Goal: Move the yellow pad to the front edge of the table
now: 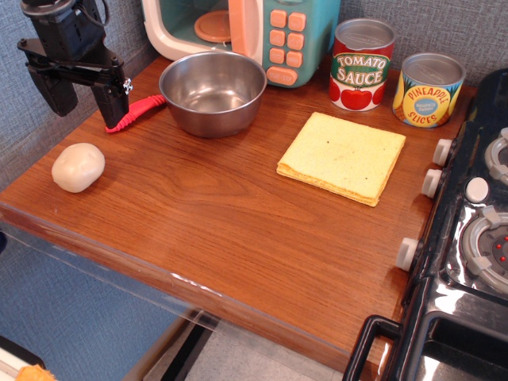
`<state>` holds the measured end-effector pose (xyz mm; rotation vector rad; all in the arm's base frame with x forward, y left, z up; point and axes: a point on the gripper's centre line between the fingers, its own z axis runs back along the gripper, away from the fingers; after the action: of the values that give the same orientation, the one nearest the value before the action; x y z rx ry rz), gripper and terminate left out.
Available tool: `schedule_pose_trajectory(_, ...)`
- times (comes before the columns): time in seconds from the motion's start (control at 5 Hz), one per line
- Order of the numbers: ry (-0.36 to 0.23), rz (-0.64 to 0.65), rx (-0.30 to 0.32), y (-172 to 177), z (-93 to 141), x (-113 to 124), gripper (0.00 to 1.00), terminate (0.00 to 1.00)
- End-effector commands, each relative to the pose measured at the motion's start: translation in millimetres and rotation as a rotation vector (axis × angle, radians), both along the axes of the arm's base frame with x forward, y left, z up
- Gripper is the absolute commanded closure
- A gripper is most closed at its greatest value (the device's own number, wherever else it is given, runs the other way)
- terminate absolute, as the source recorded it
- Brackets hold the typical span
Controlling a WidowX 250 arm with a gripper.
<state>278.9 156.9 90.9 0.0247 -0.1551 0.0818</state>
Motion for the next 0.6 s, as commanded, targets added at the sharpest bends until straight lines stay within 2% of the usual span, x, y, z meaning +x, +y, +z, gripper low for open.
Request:
schedule_pose_trajectory(0.0,0.0,0.0,0.0,0.0,0.0,0.0,0.0,0.0)
schedule_pose_trajectory(0.4,-0.013,-0.112,-0.057,-52.7,-8.2,16.7,0.0,0.0)
